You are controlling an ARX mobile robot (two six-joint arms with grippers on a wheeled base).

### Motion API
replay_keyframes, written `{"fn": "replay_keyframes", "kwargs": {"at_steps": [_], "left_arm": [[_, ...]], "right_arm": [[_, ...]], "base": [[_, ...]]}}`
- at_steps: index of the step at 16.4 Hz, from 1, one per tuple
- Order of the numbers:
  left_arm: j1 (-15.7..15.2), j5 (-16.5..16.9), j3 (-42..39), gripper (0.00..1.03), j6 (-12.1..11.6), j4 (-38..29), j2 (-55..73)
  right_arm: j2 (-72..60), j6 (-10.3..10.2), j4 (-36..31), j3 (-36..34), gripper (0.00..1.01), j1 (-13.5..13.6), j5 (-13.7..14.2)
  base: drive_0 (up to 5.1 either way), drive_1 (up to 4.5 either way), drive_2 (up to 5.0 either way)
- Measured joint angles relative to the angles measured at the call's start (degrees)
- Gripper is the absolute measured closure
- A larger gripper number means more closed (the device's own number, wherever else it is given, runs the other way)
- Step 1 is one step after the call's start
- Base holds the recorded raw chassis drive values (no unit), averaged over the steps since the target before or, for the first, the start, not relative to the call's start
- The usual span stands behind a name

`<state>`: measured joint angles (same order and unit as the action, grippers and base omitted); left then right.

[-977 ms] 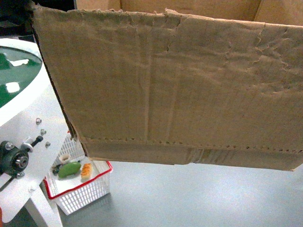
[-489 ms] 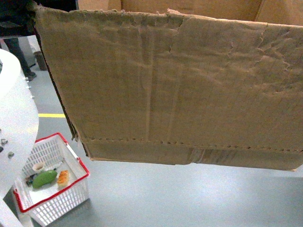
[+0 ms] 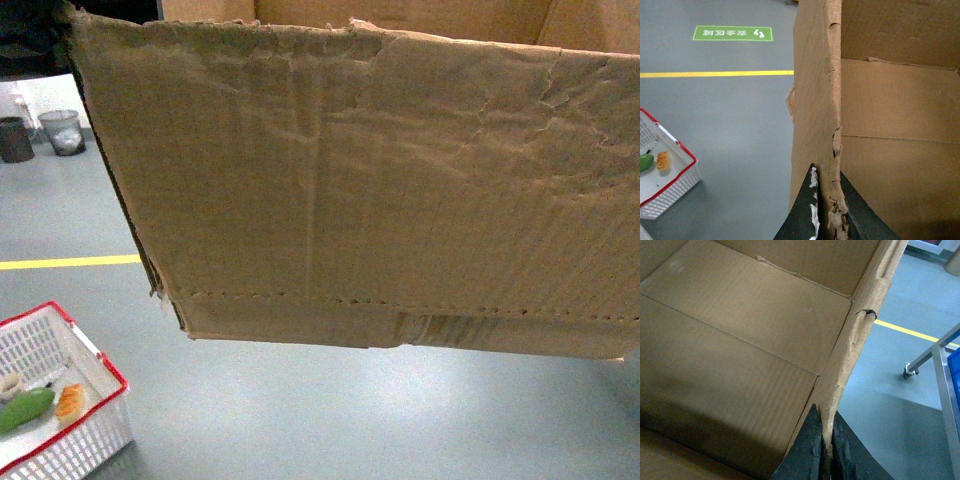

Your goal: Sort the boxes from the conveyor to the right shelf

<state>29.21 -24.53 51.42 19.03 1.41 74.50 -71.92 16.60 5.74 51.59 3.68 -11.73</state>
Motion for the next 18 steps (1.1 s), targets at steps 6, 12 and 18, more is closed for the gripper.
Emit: {"fn": "replay_keyframes", "kwargs": {"at_steps": [6,12,18], "left_arm": [[-0.15,-0.09,0.0,1.0,0.0,-0.17,0.0],[-0.04,0.04,0.0,1.0,0.0,0.07,0.02],[0.02,0.02,0.0,1.0,0.0,-0.15,0.11]], "right_arm": [[-0.04,0.0,-0.26,0.0,0.99,0.02,0.0],[0.02,0.0,0.09,-0.02,0.99,0.0,0.0],[-0.07,0.0,-0.02,-0.02,0.99,-0.02,-0.02]], "base": [[0.6,-2.22,-0.2],[1.8,-6.67,-0.7],[1.8,-6.67,-0.7]]}}
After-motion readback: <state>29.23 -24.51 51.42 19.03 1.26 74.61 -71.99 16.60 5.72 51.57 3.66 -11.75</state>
